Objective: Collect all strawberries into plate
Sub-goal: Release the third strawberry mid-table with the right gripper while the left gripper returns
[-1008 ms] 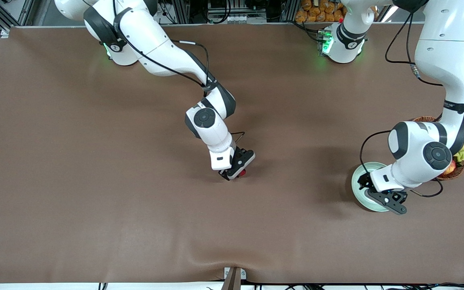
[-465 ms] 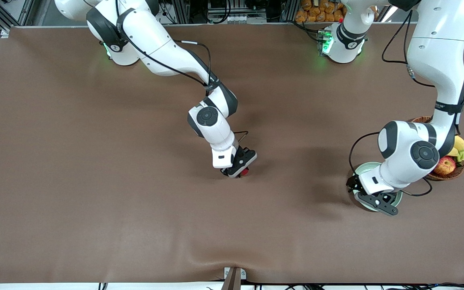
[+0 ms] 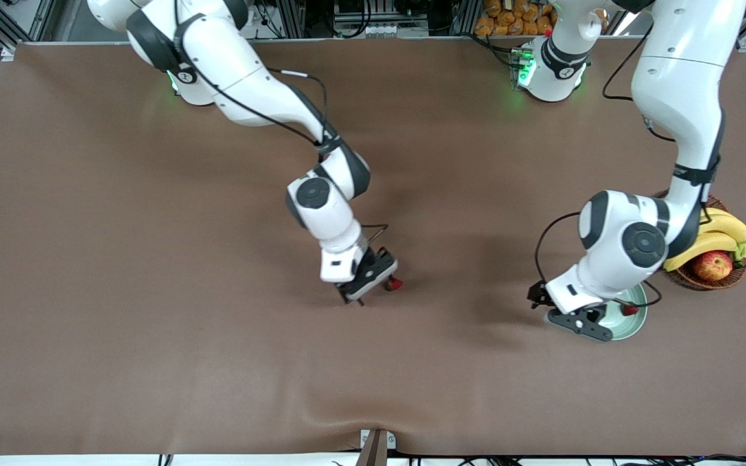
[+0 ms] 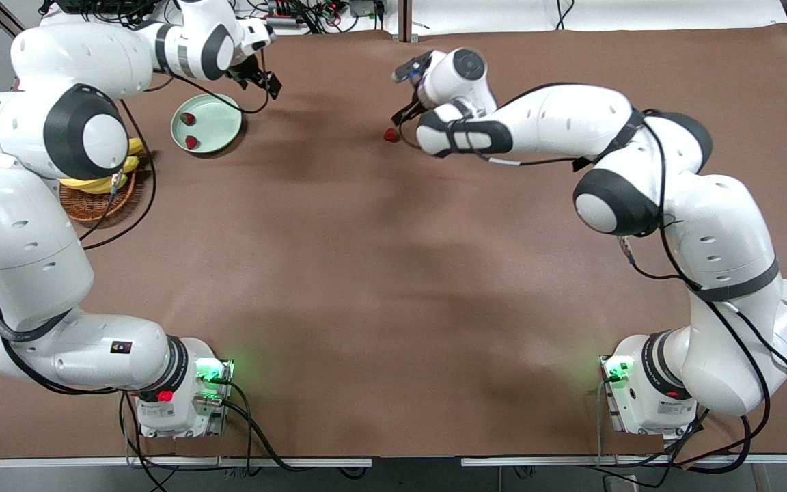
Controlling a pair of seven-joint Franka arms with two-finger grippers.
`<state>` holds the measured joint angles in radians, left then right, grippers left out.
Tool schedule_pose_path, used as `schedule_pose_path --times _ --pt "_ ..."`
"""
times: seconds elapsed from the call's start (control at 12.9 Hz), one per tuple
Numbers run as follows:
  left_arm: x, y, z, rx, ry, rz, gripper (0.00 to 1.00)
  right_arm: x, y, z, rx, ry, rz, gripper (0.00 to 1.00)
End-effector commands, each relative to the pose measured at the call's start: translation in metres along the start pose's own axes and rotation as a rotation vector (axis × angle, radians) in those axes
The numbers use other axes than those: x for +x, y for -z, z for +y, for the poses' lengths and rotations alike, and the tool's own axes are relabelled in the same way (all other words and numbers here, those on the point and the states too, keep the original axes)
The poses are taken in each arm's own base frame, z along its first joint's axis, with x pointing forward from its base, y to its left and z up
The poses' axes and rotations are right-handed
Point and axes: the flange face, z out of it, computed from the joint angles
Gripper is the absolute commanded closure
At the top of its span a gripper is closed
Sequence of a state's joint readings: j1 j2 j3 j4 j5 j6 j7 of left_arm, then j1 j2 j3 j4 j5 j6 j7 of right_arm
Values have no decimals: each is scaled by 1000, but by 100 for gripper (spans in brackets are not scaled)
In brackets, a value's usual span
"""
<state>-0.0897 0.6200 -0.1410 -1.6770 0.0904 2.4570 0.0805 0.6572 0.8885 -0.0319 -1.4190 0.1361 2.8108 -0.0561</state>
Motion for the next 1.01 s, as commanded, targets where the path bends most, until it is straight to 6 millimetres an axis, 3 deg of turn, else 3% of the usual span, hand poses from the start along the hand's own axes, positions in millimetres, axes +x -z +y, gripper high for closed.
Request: schedule_pose_path --times 0.0,0.16,0.23,0.31,0.47,0.7,0.93 --pt "7 -1 43 -1 70 -3 0 0 44 49 -17 -65 -35 0" --pt "15 -1 72 -6 122 9 0 -6 69 89 -43 -98 -44 0" --pt "16 -4 90 -11 141 7 0 -12 87 98 -50 -81 -53 0" --pt "18 -5 104 -14 165 9 0 -24 101 122 -62 -102 -79 0" --pt "23 -3 129 -21 197 20 0 -43 137 151 -67 -154 -150 0" --pt "28 0 160 -33 228 32 0 -62 204 208 -55 -260 -311 0" --pt "30 8 199 -49 264 48 0 -81 286 265 -48 -371 -413 0"
